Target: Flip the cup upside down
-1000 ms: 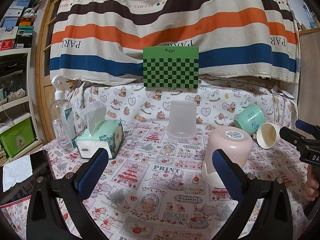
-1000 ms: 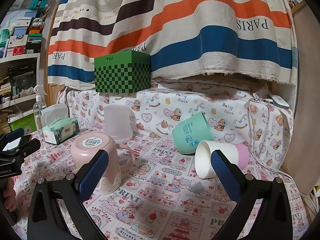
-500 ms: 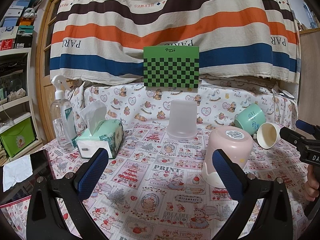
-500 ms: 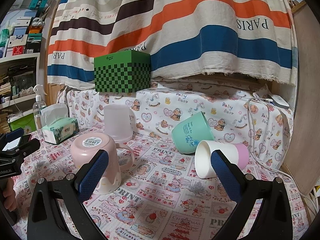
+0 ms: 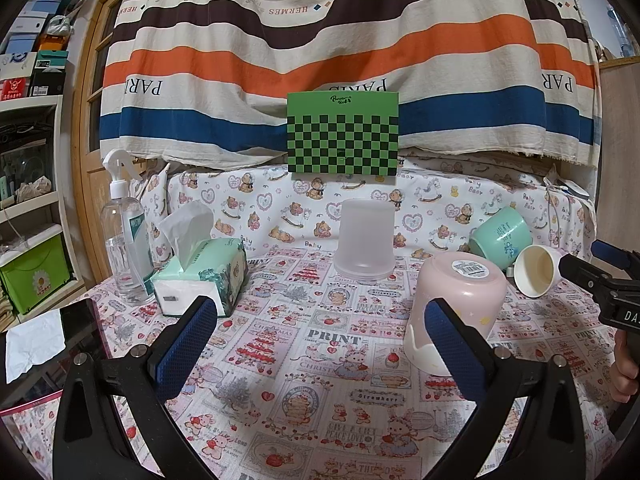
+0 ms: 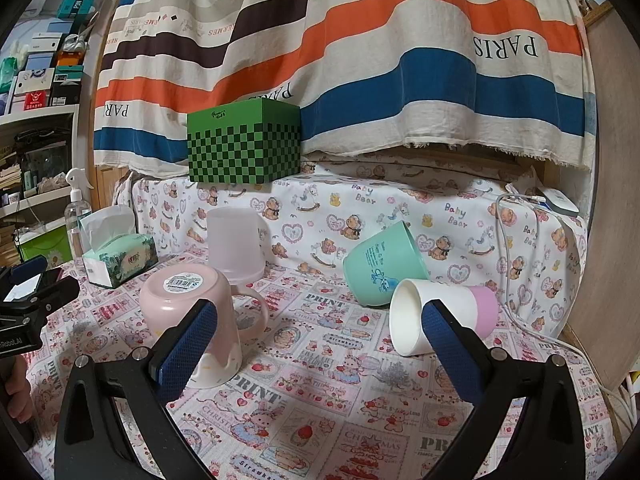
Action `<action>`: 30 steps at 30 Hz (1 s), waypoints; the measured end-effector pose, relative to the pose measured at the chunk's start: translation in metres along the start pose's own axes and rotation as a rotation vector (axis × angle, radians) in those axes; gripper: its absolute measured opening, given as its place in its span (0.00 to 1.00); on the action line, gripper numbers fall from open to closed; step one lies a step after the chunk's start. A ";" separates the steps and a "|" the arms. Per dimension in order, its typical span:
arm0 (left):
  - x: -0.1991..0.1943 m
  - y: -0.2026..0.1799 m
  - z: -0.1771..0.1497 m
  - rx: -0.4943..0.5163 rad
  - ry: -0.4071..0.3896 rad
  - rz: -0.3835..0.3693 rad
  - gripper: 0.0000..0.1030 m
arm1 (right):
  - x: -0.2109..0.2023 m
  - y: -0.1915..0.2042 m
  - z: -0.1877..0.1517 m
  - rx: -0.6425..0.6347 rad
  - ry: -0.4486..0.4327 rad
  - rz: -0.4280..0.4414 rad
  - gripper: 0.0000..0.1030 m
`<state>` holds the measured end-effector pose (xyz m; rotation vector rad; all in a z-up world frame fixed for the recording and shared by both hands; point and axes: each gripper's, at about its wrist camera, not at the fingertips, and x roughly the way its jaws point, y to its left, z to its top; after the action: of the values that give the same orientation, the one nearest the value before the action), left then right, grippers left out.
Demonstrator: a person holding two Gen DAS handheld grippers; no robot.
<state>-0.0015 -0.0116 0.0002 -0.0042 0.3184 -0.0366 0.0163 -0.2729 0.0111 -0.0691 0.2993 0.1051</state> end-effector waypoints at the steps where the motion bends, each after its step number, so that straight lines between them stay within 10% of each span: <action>1: 0.000 0.001 0.000 0.000 0.000 0.000 1.00 | 0.000 0.000 0.000 0.000 0.000 0.000 1.00; 30: 0.001 0.001 0.000 0.000 0.001 0.000 1.00 | 0.000 -0.002 -0.001 -0.001 0.004 -0.002 1.00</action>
<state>-0.0010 -0.0110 -0.0002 -0.0043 0.3195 -0.0365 0.0167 -0.2749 0.0102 -0.0702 0.3035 0.1029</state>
